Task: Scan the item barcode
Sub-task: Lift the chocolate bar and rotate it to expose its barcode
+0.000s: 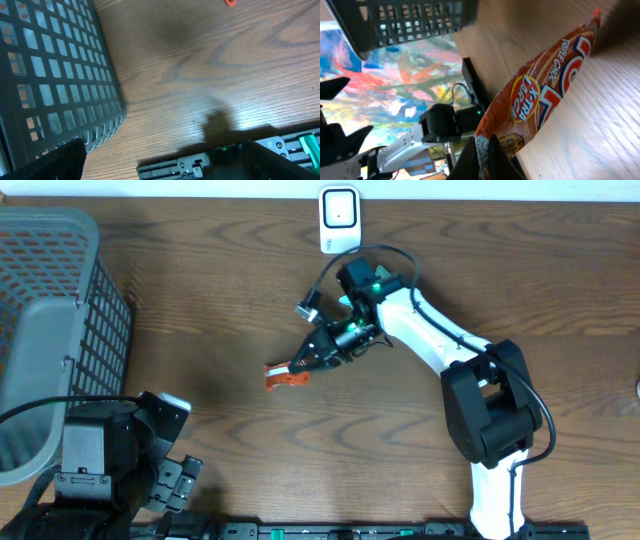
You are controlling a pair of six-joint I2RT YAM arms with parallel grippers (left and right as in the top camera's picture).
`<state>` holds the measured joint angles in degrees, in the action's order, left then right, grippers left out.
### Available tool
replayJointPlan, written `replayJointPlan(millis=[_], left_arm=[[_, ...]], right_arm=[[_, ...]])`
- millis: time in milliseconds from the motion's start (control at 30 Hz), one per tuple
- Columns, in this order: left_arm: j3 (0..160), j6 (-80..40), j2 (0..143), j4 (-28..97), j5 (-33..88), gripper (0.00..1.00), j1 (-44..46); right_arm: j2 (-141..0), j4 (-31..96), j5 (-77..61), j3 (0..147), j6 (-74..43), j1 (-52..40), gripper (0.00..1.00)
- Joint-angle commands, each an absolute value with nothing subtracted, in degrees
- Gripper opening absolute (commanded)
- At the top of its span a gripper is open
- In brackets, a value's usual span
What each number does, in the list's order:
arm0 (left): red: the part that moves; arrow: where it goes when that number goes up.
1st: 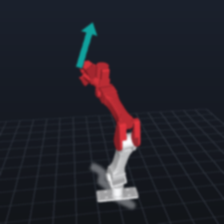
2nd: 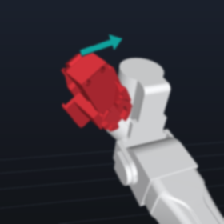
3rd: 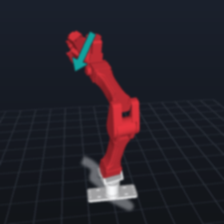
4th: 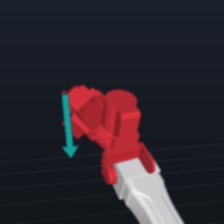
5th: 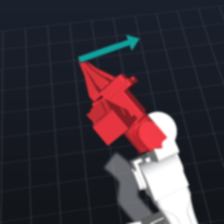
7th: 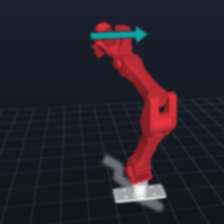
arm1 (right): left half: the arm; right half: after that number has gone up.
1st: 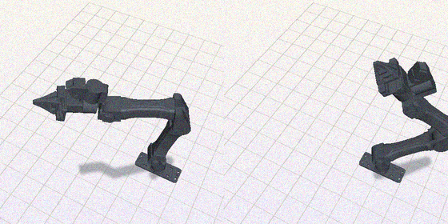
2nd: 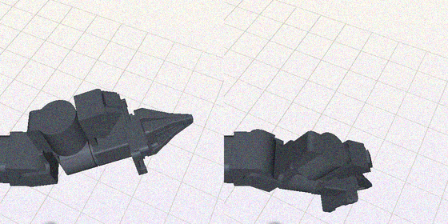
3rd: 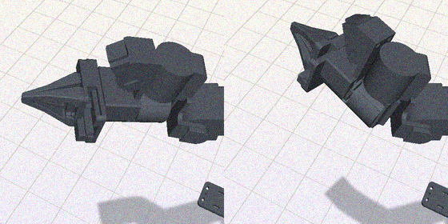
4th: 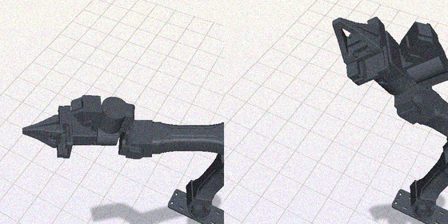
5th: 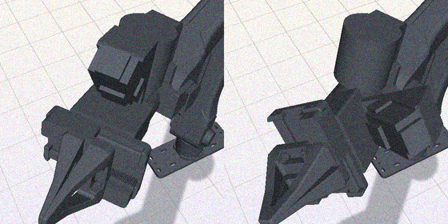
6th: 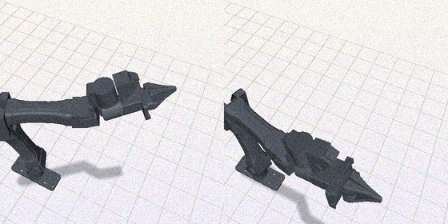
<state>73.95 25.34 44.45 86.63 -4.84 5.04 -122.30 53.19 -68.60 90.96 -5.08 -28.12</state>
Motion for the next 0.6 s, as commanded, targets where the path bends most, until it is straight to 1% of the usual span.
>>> replayJointPlan(millis=[0, 267, 433, 567], left_arm=[[74.37, 25.41, 44.21, 86.74, -5.15, 0.98, 5.17], [74.37, 25.41, 44.21, 86.74, -5.15, 0.98, 5.17], [74.37, 25.41, 44.21, 86.74, -5.15, 0.98, 5.17], [74.37, 25.41, 44.21, 86.74, -5.15, 0.98, 5.17]], right_arm=[[-122.08, 53.21, -65.78, 87.5, -2.5, -25.67, 0.01], [-122.08, 53.65, -48.36, 80.71, -2.74, -21.26, 0.01], [-122.08, 54.92, -42.26, 79.83, -2.72, -19.03, 0.01], [-122.08, 55.11, -39.99, 79.83, -2.28, -19.11, 0.01]])
